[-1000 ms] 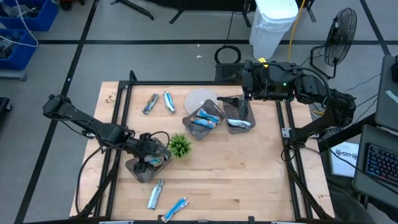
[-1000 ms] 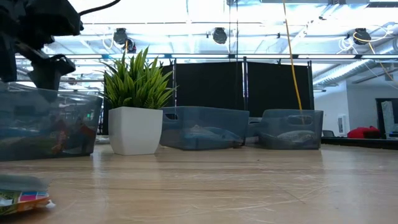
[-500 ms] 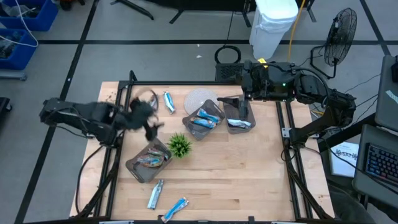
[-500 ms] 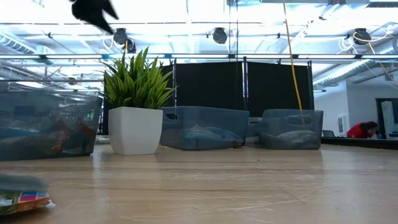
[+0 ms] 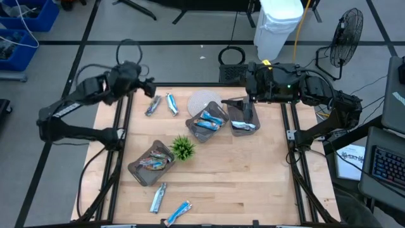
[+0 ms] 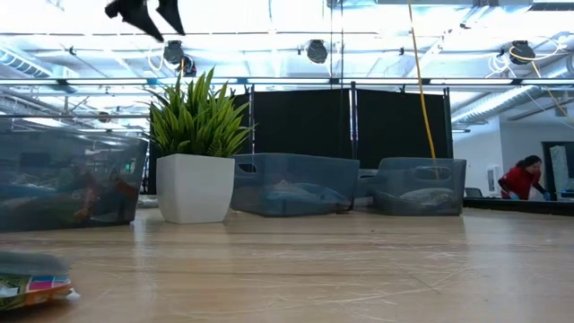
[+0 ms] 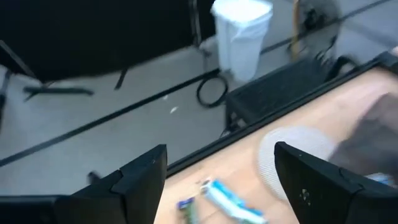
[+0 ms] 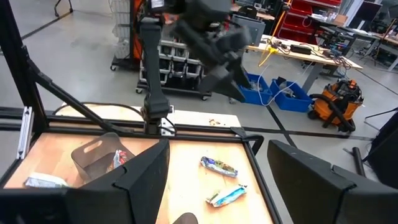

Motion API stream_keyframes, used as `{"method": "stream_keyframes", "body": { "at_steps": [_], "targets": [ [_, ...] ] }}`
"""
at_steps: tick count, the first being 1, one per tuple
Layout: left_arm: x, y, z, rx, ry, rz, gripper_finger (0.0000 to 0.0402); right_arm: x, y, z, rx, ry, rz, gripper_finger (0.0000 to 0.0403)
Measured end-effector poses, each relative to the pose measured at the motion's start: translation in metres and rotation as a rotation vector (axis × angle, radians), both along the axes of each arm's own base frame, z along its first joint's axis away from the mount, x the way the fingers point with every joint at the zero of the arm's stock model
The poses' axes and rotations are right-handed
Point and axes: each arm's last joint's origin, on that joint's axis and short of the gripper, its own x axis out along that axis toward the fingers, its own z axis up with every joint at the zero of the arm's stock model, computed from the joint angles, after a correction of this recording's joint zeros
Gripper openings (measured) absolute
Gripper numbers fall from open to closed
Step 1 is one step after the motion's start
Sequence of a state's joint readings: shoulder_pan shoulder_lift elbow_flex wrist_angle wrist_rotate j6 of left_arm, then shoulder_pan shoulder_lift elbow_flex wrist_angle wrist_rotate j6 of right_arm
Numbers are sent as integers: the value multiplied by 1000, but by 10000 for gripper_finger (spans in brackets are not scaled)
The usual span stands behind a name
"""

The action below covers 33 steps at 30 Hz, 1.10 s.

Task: Pick and place Granola Bars by type
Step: Put the blue granola bar into the top right black bin

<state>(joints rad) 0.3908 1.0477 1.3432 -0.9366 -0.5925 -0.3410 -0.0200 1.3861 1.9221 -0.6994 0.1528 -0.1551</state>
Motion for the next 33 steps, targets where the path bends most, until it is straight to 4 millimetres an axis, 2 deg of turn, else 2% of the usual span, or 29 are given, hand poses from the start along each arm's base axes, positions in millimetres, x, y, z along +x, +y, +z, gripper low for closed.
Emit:
{"method": "stream_keyframes", "body": {
  "at_steps": [7, 14, 19, 23, 33],
  "targets": [
    [1, 53, -34, -139, 173, 36, 292, -1, 0, -4, -13, 44, 4, 263],
    [10, 90, -104, -357, 300, 83, 292, -2, 0, -8, -13, 89, 4, 263],
    [9, 96, -160, -465, 357, 85, 292, -2, 0, -8, -23, 94, 6, 263],
    [4, 92, -195, -468, 356, 82, 292, -3, 0, -9, -22, 96, 7, 263],
    [-10, 82, -243, -525, 296, 79, 292, -3, 0, -8, -18, 95, 6, 263]
  ]
}}
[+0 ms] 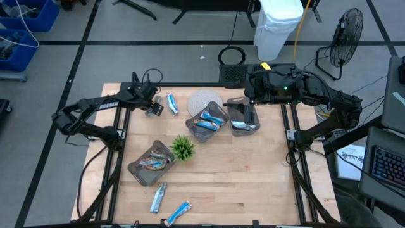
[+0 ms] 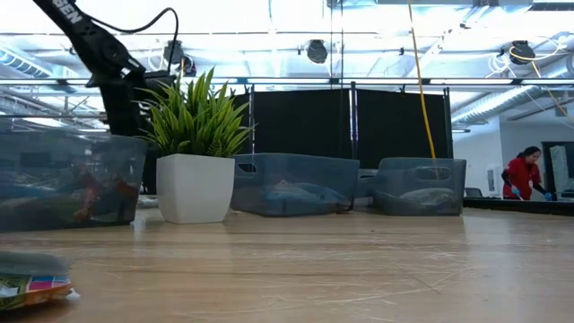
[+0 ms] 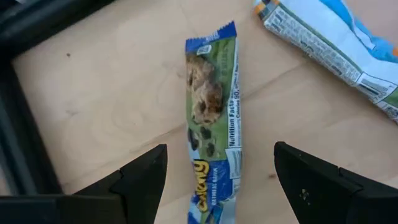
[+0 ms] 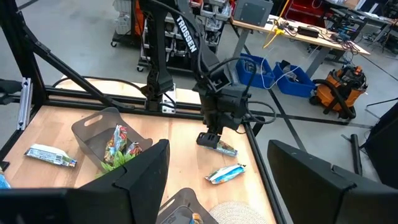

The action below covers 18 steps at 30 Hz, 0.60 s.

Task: Pick and place Granola Bars by type
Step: Put the blue granola bar into the top right black bin

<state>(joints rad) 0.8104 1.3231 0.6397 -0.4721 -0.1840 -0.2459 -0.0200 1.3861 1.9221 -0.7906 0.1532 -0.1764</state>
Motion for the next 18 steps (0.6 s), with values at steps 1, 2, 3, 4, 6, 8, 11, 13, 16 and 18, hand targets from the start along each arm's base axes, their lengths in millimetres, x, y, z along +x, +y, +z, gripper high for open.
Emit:
{"method": "stream_keyframes", "body": {
  "at_steps": [1, 2, 3, 4, 6, 8, 11, 13, 16, 18],
  "targets": [
    [-1, -1, -3, 1, -3, 1, 292, 0, 0, 0, 0, 0, 0, 263],
    [-2, -2, -5, 0, -3, 5, 292, 0, 0, 0, 0, 0, 0, 263],
    [-3, -3, -7, -5, -3, 11, 292, 0, 0, 0, 0, 0, 0, 263],
    [-4, -4, -9, -8, -5, 18, 292, 0, 0, 0, 0, 0, 0, 263],
    [-5, -5, -13, -16, -18, 28, 291, 0, 0, 0, 0, 0, 0, 263],
    [-6, -7, -17, -29, -23, 25, 291, 0, 0, 0, -1, -4, 0, 263],
    [-9, -10, -22, -38, -22, 24, 291, 1, 0, 2, 0, -17, 0, 263],
    [-9, -11, -26, -34, -32, 21, 291, 1, 0, 2, -1, -23, 0, 263],
    [-10, -12, -29, -26, -45, 20, 291, 1, 0, 3, -1, -32, 0, 263],
    [-10, -11, -28, -13, -49, 39, 291, 1, 0, 3, -1, -35, 0, 263]
  ]
}}
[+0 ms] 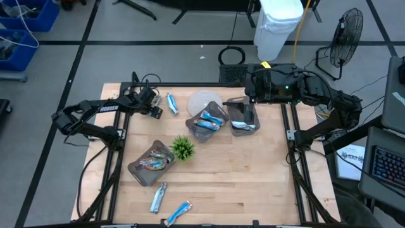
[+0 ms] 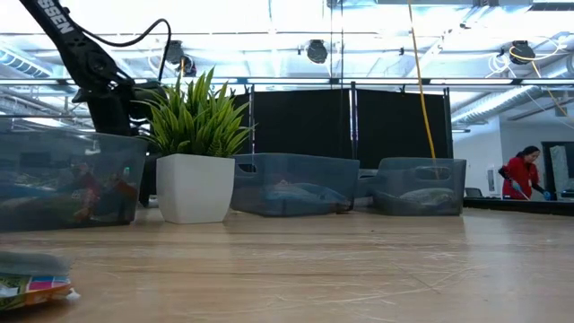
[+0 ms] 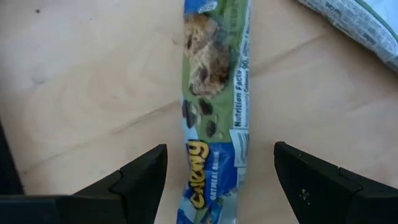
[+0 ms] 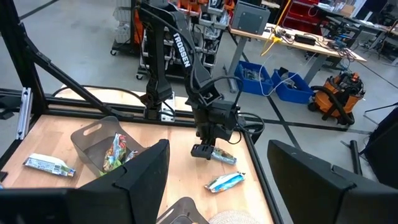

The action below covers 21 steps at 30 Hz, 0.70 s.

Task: Pick and place Granola Bars by type
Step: Put the blue granola bar into the top right black bin

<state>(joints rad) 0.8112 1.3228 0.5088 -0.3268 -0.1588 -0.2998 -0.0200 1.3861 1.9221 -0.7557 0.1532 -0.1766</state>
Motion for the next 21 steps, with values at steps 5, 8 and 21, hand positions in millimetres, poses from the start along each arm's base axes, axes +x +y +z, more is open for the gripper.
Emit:
{"method": "stream_keyframes", "body": {
  "at_steps": [5, 8, 21],
  "targets": [
    [1, 1, 1, 18, -8, -4, 273, 0, 0, 0, 0, -5, 0, 263],
    [-1, 2, 0, 14, -11, 15, 233, 0, 0, 1, 0, -15, 0, 263],
    [-1, 3, 1, -31, -77, 44, 59, 1, 0, 5, -1, -49, 0, 263]
  ]
}}
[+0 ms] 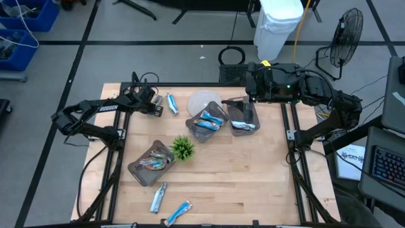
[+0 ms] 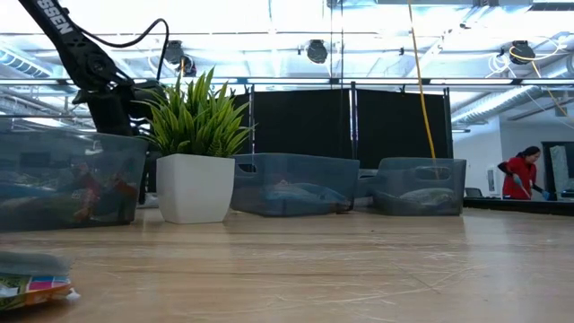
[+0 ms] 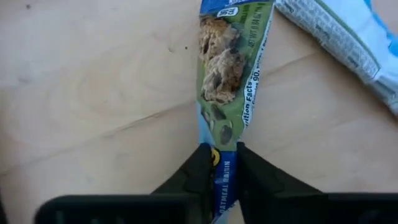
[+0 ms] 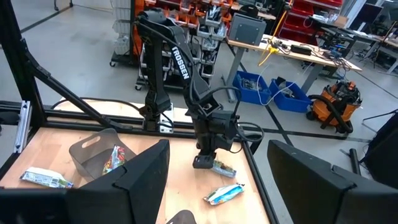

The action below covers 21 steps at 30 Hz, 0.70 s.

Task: Pick and place Granola Bars by type
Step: Put the blue granola bar into the top right black bin

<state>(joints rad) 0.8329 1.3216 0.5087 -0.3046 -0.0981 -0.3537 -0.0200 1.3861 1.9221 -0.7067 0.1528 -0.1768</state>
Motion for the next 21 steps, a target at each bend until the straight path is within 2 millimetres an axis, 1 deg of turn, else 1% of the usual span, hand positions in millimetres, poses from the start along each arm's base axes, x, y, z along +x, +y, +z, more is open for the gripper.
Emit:
{"method": "stream_keyframes", "body": {
  "at_steps": [4, 8, 12, 17, 21],
  "targets": [
    [3, -2, 1, -43, -67, 53, 23, 0, 0, 0, 0, 0, 0, 263],
    [9, -10, 6, -71, -131, 43, 19, 0, 0, 0, 0, 0, -1, 263],
    [14, -20, 18, -65, -211, 50, 17, 0, 0, 0, 16, -3, -4, 263],
    [20, -37, 41, -19, -353, 37, 14, 0, 0, 0, 17, -3, -6, 263],
    [27, -52, 72, 76, -468, -11, 13, 0, 0, 0, 32, -6, -10, 263]
  ]
}}
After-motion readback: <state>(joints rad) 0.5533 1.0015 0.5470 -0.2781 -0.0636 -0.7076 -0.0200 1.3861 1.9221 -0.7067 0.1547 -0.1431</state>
